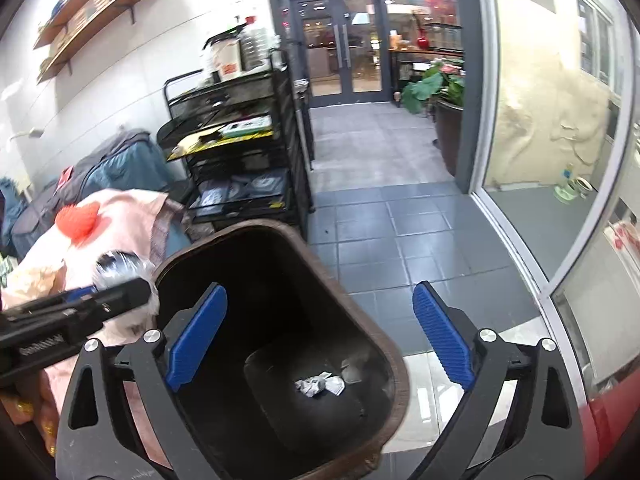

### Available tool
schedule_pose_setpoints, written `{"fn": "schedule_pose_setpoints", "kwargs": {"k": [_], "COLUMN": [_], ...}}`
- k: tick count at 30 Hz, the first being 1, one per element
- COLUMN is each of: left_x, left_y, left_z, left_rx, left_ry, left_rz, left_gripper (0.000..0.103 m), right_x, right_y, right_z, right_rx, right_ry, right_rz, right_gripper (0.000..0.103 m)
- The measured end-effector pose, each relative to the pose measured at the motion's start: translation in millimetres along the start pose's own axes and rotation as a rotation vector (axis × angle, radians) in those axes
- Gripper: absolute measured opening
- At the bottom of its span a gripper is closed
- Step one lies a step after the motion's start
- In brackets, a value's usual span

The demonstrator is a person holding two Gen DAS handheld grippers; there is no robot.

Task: Collect trash
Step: 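Open the right tool over the bin while the left tool releases the plastic bag, then grasp the yellow foam net with the left tool while the right tool grasps the orange knitted net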

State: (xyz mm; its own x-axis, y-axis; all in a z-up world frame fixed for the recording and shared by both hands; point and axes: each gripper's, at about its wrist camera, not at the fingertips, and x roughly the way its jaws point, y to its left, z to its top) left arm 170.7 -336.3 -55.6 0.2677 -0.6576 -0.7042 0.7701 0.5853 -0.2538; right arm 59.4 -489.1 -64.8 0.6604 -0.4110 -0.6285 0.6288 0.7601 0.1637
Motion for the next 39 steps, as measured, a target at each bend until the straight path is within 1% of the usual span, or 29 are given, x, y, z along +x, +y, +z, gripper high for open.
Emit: {"fn": "schedule_pose_setpoints", "kwargs": {"k": [3, 7, 10, 11, 12, 13, 15, 19, 21, 27, 30, 35, 39], "left_x": [10, 24, 32, 35, 36, 37, 35, 29, 25, 6, -9, -45, -74], "left_y": [-4, -3, -7, -9, -10, -10, -12, -16, -19, -18, -18, -17, -18], "left_z": [2, 3, 2, 1, 0, 0, -2, -4, -4, -10, -14, -20, -26], "left_rx": [0.028, 0.017, 0.044, 0.058, 0.07, 0.074, 0.076, 0.09, 0.096, 0.076, 0.068, 0.057, 0.095], "left_ry": [0.02, 0.064, 0.096, 0.104, 0.11, 0.109, 0.102, 0.084, 0.068, 0.021, -0.018, -0.099, -0.164], "left_rz": [0.014, 0.017, 0.034, 0.048, 0.061, 0.066, 0.058, 0.044, 0.045, 0.042, 0.042, 0.04, 0.089], "left_gripper": [0.045, 0.045, 0.049, 0.055, 0.065, 0.069, 0.082, 0.089, 0.095, 0.096, 0.097, 0.097, 0.097], "right_x": [2, 0, -1, 0, 0, 0, 2, 2, 2, 4, 3, 4, 3], "right_y": [-9, -16, -21, -22, -23, -25, -28, -36, -39, -37, -34, -23, -6], "right_z": [2, 3, 2, 1, 0, 0, 1, 4, 5, 9, 8, 8, 8], "right_rx": [0.015, 0.028, 0.045, 0.046, 0.046, 0.046, 0.053, 0.086, 0.097, 0.097, 0.094, 0.099, 0.087], "right_ry": [0.016, 0.016, 0.017, 0.019, 0.02, 0.022, 0.024, 0.02, 0.018, 0.024, 0.024, 0.037, 0.036], "right_rz": [-0.017, -0.017, -0.017, -0.018, -0.021, -0.026, -0.032, -0.032, -0.032, -0.022, -0.01, 0.037, 0.087], "right_gripper": [0.093, 0.093, 0.093, 0.093, 0.093, 0.093, 0.093, 0.093, 0.095, 0.095, 0.095, 0.095, 0.095]}}
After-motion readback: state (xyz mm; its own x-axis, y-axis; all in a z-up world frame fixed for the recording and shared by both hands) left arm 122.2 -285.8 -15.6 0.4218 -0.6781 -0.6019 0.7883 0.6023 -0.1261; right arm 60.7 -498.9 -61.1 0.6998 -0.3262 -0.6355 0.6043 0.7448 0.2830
